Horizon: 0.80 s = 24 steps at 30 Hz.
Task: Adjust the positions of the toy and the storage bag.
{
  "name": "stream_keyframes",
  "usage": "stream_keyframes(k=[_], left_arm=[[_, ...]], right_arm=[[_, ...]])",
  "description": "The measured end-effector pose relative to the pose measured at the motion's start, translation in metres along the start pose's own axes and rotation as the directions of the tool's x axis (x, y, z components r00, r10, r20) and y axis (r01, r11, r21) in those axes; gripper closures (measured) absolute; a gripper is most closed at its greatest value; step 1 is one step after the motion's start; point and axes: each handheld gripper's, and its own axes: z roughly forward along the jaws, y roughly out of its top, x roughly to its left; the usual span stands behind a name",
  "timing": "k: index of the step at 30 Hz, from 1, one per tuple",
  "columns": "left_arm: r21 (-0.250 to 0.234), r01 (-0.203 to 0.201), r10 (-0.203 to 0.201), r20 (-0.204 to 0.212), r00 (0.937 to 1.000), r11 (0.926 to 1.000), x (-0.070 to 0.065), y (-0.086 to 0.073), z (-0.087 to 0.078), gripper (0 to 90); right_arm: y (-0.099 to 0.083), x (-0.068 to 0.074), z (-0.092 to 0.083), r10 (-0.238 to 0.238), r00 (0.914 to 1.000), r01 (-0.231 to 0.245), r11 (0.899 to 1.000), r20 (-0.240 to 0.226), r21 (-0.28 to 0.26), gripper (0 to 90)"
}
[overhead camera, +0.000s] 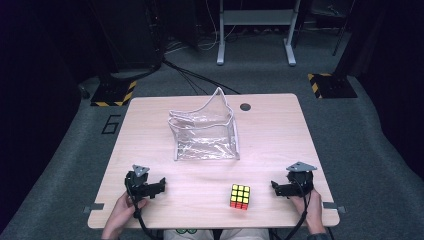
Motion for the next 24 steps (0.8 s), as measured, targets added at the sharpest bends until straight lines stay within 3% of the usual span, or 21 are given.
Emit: stream_keyframes(k=[3, 7, 24], left_arm=[[-0.001, -0.001, 0.001, 0.001, 1.0, 1.0, 0.0001, -0.0001, 0.0, 6.4], [-0.006, -0.036, 0.036, 0.036, 0.9987, 0.9993, 0.0038, -0.0016, -0.0012, 6.4], [-0.001, -0.051, 0.051, 0.064, 0.9966, 0.9987, 0.0039, -0.0014, -0.0001, 3.0]], right_arm=[[0.0, 0.0, 0.0, 0.0, 1.0, 0.0, 1.0, 0.0, 0.0, 0.1], [0.0, 0.0003, 0.0, -0.001, 1.0, 0.001, 1.0, -0.001, 0.001, 0.1], [0.0001, 0.0001, -0.0001, -0.001, 1.0, 0.001, 1.0, -0.004, -0.002, 0.9]])
